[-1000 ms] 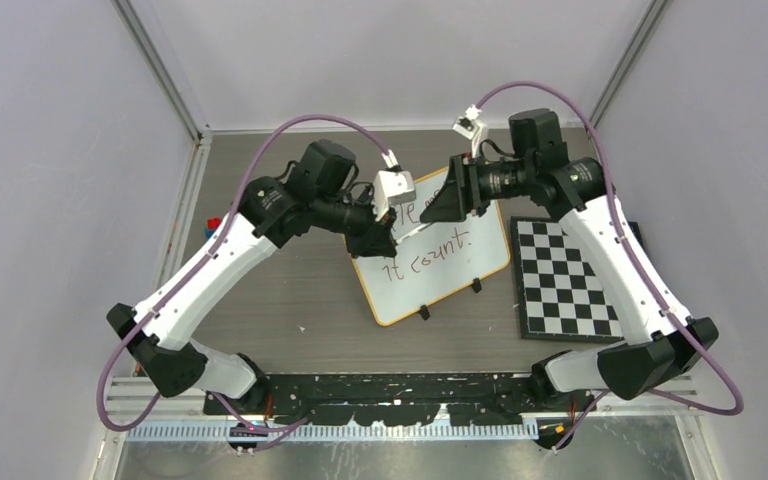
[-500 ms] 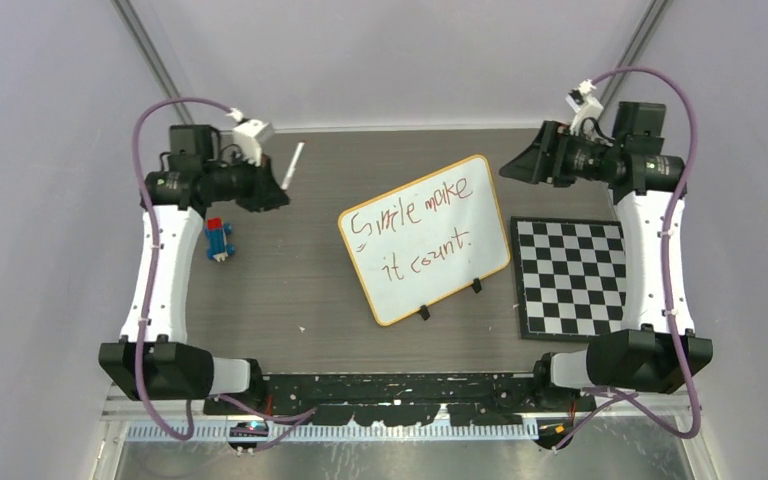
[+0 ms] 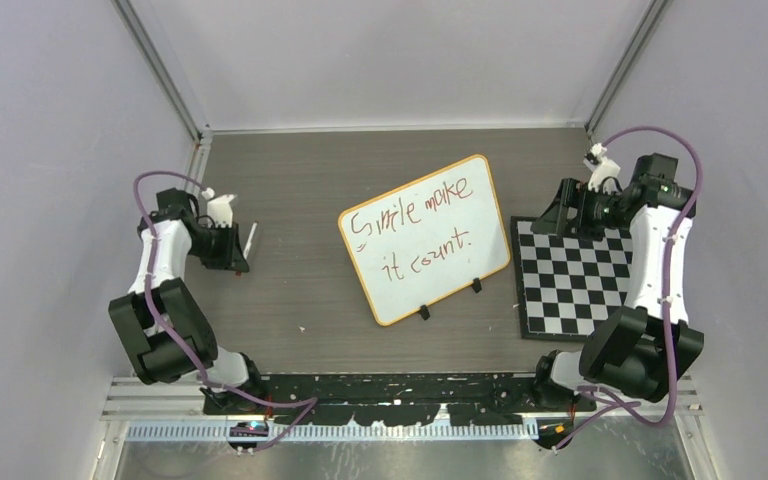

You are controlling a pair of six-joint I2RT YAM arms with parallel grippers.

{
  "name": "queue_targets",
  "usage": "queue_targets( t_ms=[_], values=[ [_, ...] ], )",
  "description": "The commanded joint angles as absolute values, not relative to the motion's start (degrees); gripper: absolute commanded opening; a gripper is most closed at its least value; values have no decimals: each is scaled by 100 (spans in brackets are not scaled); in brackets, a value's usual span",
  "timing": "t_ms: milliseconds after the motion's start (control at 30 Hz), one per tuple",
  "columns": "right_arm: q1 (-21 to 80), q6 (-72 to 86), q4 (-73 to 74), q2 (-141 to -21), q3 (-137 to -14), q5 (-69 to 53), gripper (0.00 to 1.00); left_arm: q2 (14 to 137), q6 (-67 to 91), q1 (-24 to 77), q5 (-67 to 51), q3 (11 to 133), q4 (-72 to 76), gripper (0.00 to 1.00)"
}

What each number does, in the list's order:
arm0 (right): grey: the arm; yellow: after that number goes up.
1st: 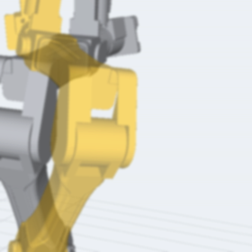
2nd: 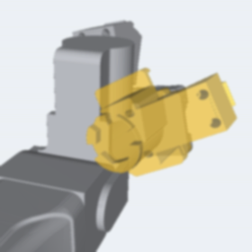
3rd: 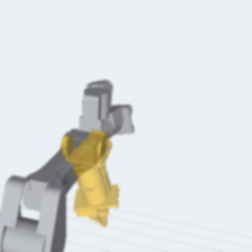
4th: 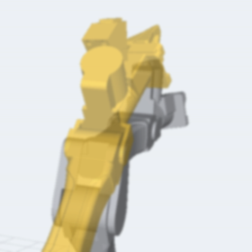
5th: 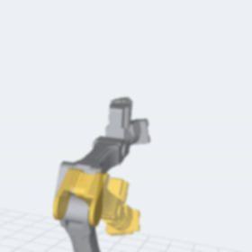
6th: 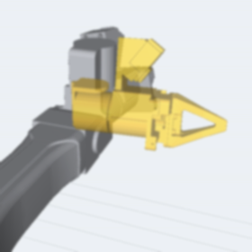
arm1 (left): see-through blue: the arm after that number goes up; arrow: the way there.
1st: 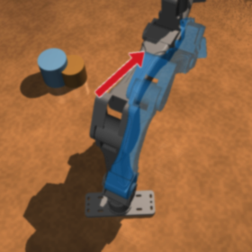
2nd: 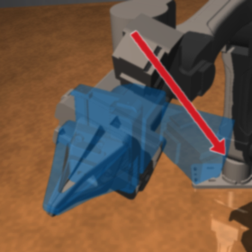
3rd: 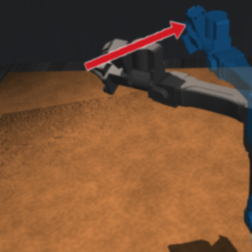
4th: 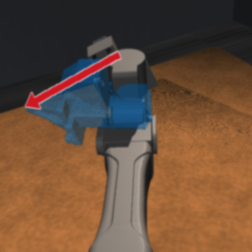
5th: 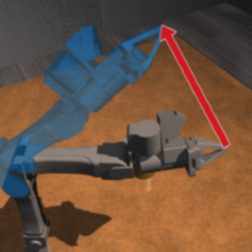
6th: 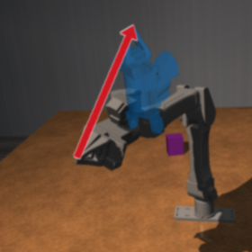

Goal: Write a sentence on the whiteboard
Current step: Place the whiteboard marker at the center of the board.

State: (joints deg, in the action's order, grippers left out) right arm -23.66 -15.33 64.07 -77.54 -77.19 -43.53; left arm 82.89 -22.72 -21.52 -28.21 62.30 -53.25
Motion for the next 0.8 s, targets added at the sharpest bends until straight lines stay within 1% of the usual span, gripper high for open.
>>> queue_targets(
  t_ms=[0,300,467,633,767],
  values=[
    [-2374,-1990,6335,-7295,-7324,-4026,82,8454,-2486,-2159,-2429,5769,-4619,3],
    [-2373,-2226,5981,-7121,-6735,-3416,83,8919,-2665,-2035,-1863,5375,-4386,8],
    [-2373,-2283,5937,-7307,-6728,-3105,83,9044,-2722,-1862,-1539,5253,-4291,13],
    [-2373,-2287,5980,-7483,-6757,-2976,83,9192,-2813,-1664,-1210,5130,-4255,23],
    [-2373,-2585,5977,-7242,-6559,-3036,83,9127,-2867,-1609,-1148,5008,-4217,38]
  ],
)
